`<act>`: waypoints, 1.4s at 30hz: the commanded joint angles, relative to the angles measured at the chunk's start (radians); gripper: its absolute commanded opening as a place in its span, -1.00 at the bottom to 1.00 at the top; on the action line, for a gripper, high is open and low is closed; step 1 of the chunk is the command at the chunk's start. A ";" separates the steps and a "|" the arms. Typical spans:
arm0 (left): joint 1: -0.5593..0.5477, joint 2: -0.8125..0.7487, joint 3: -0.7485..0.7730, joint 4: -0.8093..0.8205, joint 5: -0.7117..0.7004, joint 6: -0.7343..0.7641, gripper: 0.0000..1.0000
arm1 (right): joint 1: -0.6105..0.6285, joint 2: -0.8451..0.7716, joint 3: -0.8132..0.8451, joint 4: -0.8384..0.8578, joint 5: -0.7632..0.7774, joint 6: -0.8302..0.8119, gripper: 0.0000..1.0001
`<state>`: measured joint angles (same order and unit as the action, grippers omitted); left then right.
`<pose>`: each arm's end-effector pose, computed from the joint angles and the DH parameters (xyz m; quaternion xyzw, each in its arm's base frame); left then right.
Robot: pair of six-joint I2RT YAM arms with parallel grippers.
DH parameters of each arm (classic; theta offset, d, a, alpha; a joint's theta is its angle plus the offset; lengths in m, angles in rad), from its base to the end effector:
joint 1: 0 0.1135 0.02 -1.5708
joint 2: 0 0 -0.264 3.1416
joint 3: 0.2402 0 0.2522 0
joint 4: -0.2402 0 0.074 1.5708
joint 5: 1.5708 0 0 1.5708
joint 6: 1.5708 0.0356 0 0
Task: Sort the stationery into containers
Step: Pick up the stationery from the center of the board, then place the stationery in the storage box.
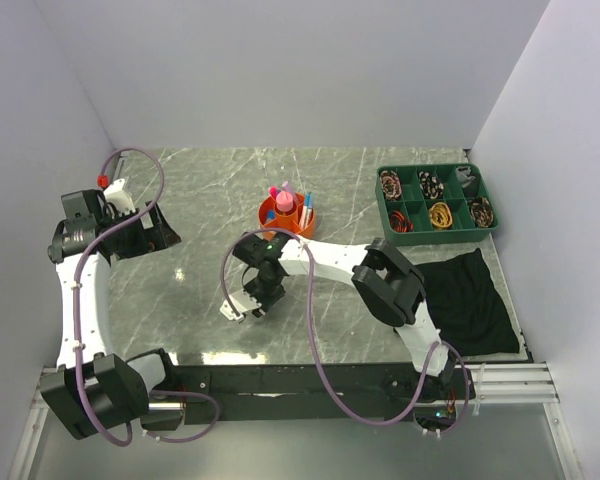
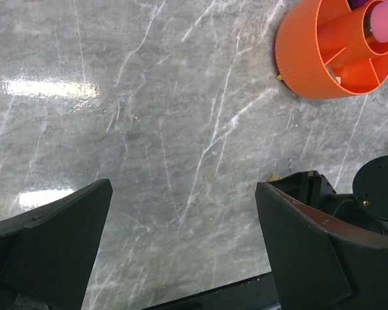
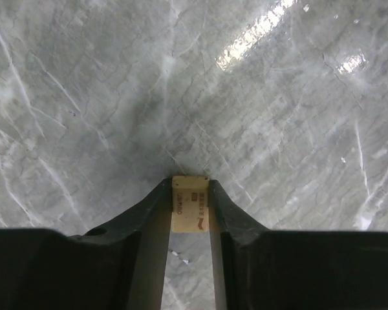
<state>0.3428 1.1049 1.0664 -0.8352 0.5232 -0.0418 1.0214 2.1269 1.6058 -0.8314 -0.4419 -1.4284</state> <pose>0.2092 0.0558 0.3195 -0.0868 0.9080 -0.1909 0.3626 0.2088 0.3701 0.1641 -0.9205 0.3064 0.1919 0.1481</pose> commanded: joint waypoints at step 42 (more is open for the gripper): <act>0.007 0.072 0.102 0.047 0.040 -0.020 0.99 | -0.250 -0.140 0.191 0.181 0.181 0.252 0.02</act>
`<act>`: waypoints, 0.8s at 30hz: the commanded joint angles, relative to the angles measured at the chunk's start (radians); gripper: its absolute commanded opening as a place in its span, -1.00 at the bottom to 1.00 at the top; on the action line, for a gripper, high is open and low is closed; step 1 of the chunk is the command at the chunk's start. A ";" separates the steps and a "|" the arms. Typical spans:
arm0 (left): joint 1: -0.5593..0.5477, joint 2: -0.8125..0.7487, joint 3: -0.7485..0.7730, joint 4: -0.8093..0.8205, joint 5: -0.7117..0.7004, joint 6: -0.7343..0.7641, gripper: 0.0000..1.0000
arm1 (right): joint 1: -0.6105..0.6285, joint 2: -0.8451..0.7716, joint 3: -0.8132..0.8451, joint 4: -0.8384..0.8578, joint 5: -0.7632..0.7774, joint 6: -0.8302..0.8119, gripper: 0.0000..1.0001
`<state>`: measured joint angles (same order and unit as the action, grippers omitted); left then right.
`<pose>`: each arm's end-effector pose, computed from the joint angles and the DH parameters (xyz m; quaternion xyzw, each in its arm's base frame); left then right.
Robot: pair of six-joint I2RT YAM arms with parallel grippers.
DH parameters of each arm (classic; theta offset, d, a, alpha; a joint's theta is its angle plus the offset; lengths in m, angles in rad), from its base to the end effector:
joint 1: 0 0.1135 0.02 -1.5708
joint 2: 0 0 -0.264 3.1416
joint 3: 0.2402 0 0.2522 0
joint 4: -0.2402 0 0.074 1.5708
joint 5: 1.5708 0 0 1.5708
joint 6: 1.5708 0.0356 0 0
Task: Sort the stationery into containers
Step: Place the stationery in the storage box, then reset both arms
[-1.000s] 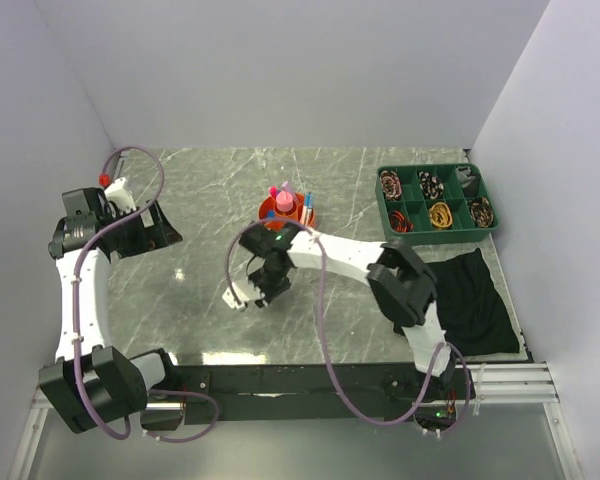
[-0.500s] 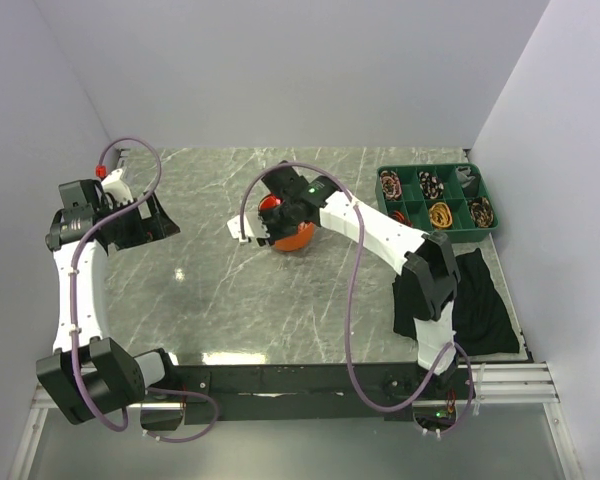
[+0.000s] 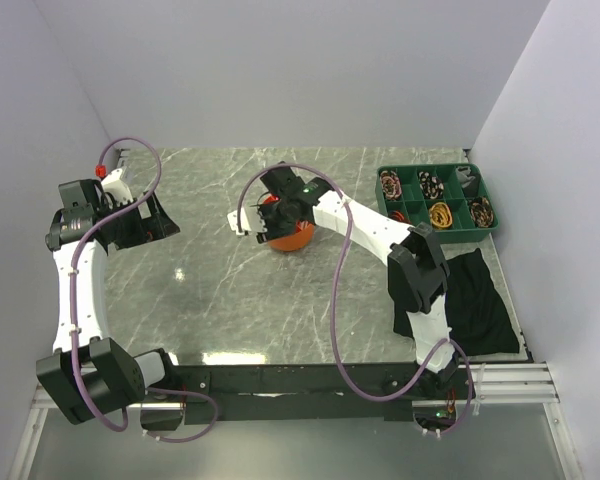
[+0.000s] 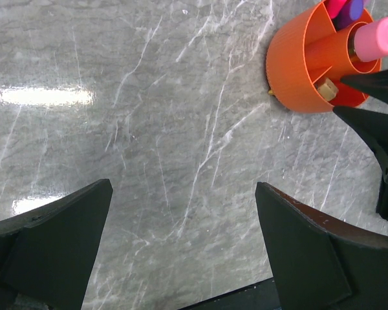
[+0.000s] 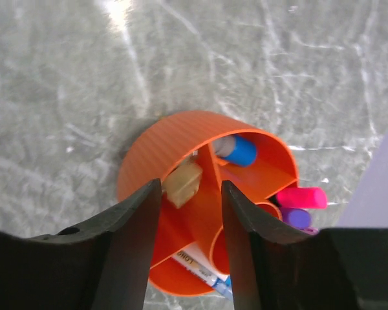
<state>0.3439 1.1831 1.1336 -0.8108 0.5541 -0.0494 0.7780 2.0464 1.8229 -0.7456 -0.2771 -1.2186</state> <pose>0.2283 0.0619 0.3267 -0.0829 0.9030 -0.2046 0.3686 0.3168 0.3258 0.2632 -0.8173 0.4780 0.0646 0.3152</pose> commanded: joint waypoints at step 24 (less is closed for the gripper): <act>-0.103 -0.062 -0.149 0.307 0.026 0.063 0.99 | 0.018 -0.620 -0.608 0.451 0.587 0.907 1.00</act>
<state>0.2520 1.1278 1.0138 -0.6556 0.5892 -0.0006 0.8307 1.5013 1.2560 -0.3740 0.1749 -0.3370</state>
